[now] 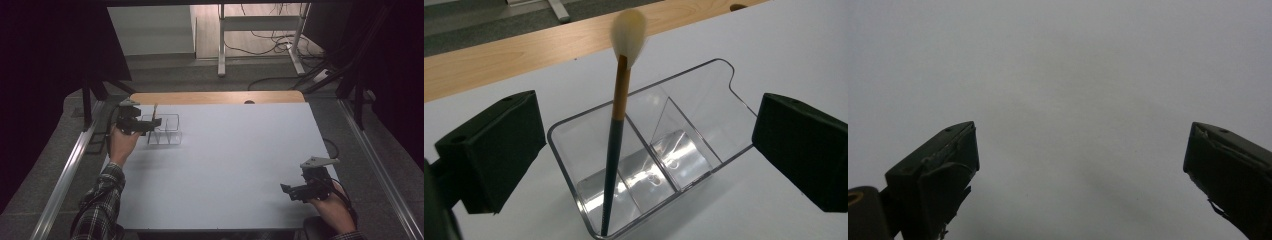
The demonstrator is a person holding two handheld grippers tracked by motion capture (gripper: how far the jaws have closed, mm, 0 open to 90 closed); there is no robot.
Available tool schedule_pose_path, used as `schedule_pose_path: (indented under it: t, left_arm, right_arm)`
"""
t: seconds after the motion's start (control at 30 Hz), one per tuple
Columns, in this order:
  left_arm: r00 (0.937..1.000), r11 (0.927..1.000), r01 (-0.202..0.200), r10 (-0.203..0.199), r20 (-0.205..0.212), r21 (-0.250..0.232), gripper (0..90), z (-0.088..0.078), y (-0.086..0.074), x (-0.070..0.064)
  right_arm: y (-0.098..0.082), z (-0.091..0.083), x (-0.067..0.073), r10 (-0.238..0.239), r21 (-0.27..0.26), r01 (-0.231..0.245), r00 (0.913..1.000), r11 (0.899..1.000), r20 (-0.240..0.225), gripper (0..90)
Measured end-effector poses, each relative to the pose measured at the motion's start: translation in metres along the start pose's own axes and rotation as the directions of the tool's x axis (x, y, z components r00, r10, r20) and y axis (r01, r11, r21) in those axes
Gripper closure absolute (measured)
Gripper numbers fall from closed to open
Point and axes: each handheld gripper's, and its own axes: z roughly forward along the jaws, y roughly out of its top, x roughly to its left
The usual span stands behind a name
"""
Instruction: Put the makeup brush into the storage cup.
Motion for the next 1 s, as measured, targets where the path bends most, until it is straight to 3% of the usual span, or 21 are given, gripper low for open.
schedule_pose_path:
  t: [1.0]
  left_arm:
    - [0.9977, 0.9974, -0.068, 0.068, 0.0, -0.023, 0.0, -0.015, -0.006, -0.016]
  right_arm:
    - [0.0, 0.0, 0.001, -0.007, 0.003, 0.007, 1.0, 1.0, 0.001, 1.3]
